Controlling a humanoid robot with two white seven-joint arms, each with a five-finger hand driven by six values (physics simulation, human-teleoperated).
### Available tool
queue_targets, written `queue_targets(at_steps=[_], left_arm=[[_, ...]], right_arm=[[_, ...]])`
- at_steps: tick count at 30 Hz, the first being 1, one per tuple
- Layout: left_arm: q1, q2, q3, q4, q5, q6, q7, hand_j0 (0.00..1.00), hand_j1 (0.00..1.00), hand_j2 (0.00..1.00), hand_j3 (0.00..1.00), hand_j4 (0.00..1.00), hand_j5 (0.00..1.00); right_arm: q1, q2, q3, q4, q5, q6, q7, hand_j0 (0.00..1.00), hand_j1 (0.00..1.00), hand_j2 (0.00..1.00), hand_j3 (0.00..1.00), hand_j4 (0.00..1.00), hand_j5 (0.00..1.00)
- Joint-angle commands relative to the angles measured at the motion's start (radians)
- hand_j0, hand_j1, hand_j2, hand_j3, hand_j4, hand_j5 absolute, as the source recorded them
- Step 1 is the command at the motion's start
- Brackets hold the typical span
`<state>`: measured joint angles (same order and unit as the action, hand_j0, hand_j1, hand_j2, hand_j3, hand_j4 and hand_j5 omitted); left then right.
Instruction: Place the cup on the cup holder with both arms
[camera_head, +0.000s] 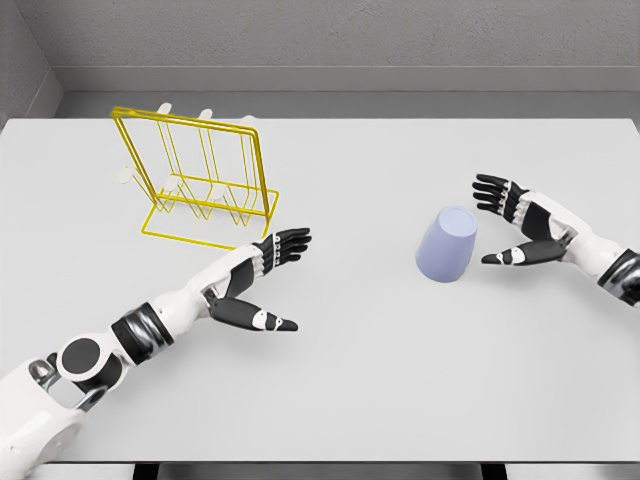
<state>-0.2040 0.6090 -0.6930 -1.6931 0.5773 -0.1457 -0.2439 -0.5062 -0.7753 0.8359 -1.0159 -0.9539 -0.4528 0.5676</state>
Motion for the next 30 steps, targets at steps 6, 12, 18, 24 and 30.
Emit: queue_targets(at_steps=[6, 12, 18, 24, 30], left_arm=[[0.002, 0.002, 0.003, -0.003, 0.004, -0.002, 0.0, 1.0, 1.0, 1.0, 1.0, 1.0, 1.0], [0.0, 0.0, 0.001, -0.003, 0.004, 0.0, 0.0, 1.0, 1.0, 1.0, 1.0, 1.0, 1.0], [0.0, 0.002, 0.001, -0.003, 0.004, 0.0, 0.0, 1.0, 1.0, 1.0, 1.0, 1.0, 1.0], [-0.002, -0.002, 0.003, 0.0, 0.003, 0.002, 0.0, 1.0, 1.0, 1.0, 1.0, 1.0, 1.0], [0.0, -0.003, 0.001, 0.001, 0.004, 0.002, 0.0, 1.0, 1.0, 1.0, 1.0, 1.0, 1.0]], right_arm=[[0.002, 0.031, 0.005, 0.01, -0.003, 0.005, 0.003, 1.0, 1.0, 1.0, 1.0, 1.0, 1.0], [0.005, 0.054, 0.009, 0.008, 0.001, 0.025, 0.003, 1.0, 1.0, 1.0, 1.0, 1.0, 1.0], [0.009, 0.053, 0.009, 0.008, 0.004, 0.025, 0.009, 1.0, 1.0, 1.0, 1.0, 1.0, 1.0], [0.012, 0.051, 0.019, 0.004, 0.007, 0.025, 0.017, 1.0, 1.0, 1.0, 1.0, 1.0, 1.0], [0.012, 0.051, 0.02, -0.007, 0.007, 0.025, 0.017, 1.0, 1.0, 1.0, 1.0, 1.0, 1.0]])
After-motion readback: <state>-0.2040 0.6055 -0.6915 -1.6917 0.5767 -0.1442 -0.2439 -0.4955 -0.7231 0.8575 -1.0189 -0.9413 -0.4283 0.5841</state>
